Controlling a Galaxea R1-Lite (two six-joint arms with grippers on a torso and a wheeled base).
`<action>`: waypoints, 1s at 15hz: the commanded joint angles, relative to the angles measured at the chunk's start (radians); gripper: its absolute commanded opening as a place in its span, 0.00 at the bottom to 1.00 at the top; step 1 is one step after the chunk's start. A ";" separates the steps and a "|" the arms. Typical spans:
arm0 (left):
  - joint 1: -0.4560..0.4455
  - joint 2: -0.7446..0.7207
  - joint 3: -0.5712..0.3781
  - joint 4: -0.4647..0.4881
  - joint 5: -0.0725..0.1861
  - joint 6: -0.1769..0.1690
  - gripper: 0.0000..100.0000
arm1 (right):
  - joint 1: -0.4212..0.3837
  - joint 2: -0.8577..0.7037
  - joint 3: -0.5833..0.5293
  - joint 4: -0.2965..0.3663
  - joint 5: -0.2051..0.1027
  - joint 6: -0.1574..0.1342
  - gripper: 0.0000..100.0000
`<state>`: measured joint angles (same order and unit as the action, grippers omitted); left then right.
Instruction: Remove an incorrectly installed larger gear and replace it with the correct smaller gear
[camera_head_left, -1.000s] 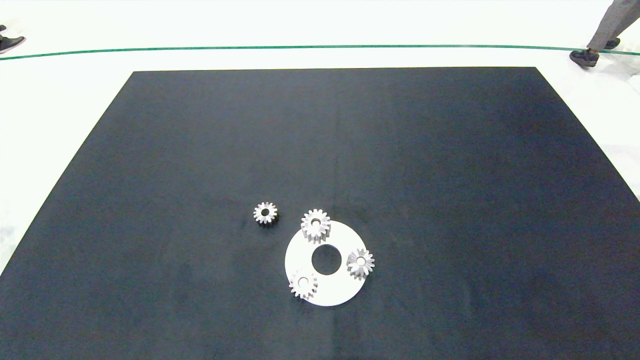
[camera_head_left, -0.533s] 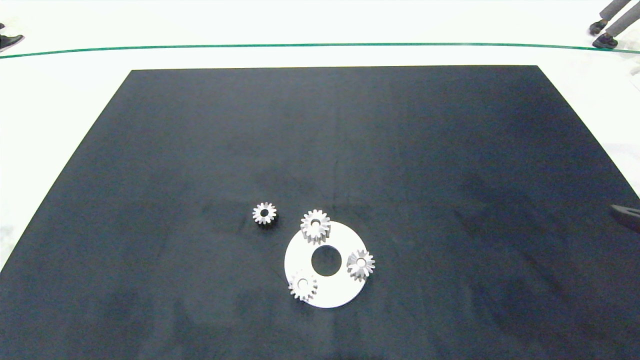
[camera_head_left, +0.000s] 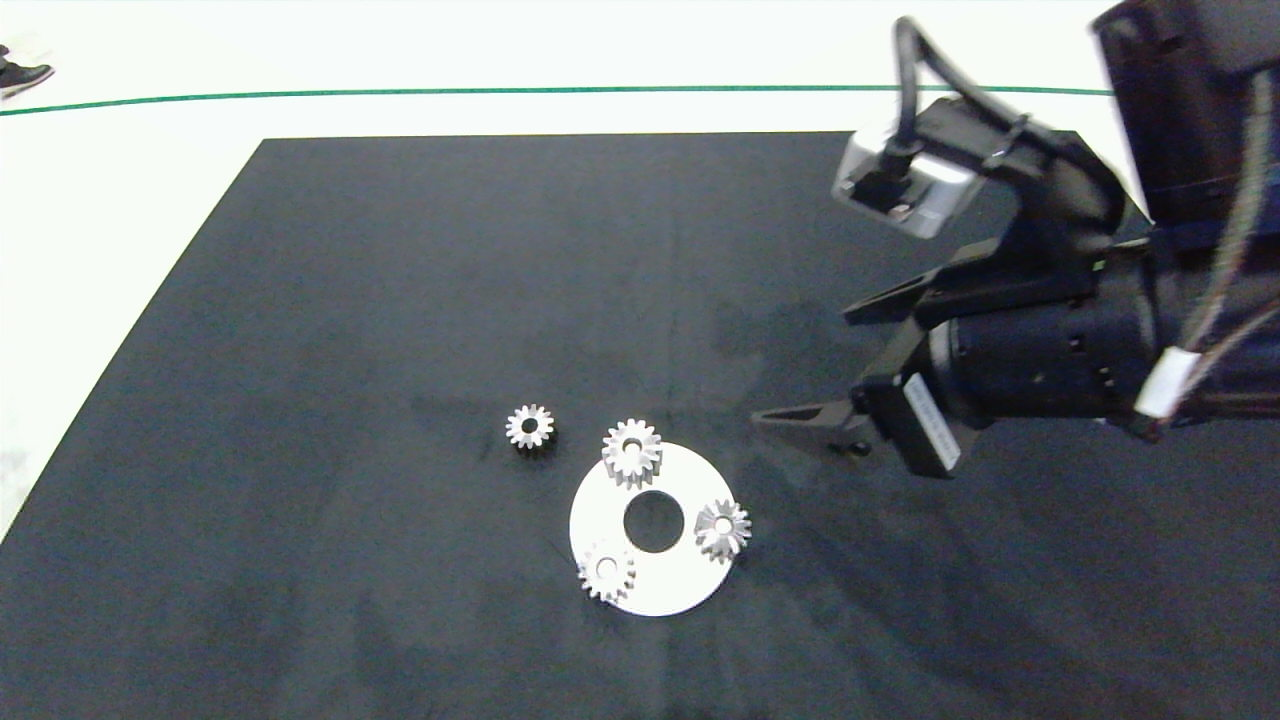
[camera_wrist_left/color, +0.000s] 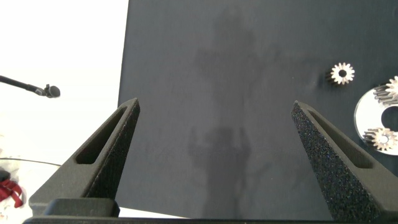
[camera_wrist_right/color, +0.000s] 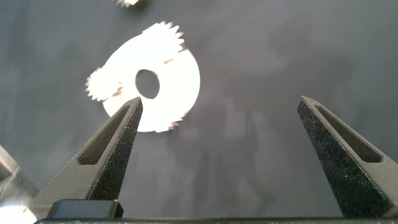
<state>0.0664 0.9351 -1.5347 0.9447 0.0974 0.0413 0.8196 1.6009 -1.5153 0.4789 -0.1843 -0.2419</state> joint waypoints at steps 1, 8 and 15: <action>0.001 -0.013 0.001 0.005 -0.001 0.000 1.00 | 0.076 0.194 -0.128 0.061 -0.050 -0.004 1.00; 0.000 -0.024 0.001 0.005 0.001 0.000 1.00 | 0.069 0.373 -0.246 0.061 -0.058 0.004 1.00; -0.002 -0.024 0.002 0.005 0.001 0.002 1.00 | 0.047 0.479 -0.272 0.043 -0.057 0.004 0.97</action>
<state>0.0653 0.9149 -1.5332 0.9443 0.0974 0.0423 0.8698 2.0604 -1.7847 0.5181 -0.2394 -0.2357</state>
